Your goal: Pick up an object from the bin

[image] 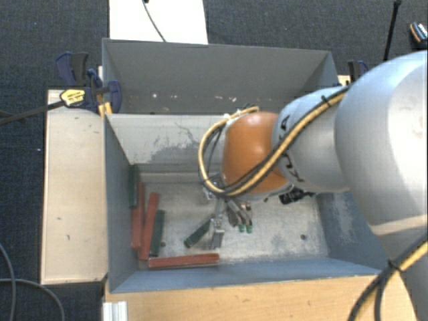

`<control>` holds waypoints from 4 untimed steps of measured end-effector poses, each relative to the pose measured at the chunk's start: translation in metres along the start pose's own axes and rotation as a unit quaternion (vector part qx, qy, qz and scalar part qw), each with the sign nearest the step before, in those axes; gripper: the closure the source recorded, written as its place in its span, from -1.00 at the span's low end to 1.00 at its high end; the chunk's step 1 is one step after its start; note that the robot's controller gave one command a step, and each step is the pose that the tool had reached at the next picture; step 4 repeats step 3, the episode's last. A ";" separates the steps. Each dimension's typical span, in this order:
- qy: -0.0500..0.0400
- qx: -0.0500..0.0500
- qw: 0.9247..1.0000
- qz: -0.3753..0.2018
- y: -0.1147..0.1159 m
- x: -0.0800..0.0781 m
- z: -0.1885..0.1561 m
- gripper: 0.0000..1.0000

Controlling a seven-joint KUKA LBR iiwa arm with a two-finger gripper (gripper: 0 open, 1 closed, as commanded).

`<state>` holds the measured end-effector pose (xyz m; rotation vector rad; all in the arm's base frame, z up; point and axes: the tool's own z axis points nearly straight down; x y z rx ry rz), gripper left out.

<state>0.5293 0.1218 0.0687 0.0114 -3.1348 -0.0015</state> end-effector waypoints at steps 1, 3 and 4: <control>-0.004 0.000 1.000 0.003 -0.002 -0.003 -0.004 1.00; -0.010 -0.001 1.000 0.006 -0.016 -0.038 -0.243 1.00; -0.010 -0.001 1.000 0.006 -0.016 -0.038 -0.243 1.00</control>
Offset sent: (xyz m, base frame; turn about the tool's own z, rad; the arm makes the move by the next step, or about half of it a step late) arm 0.0000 0.0000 0.0000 0.0000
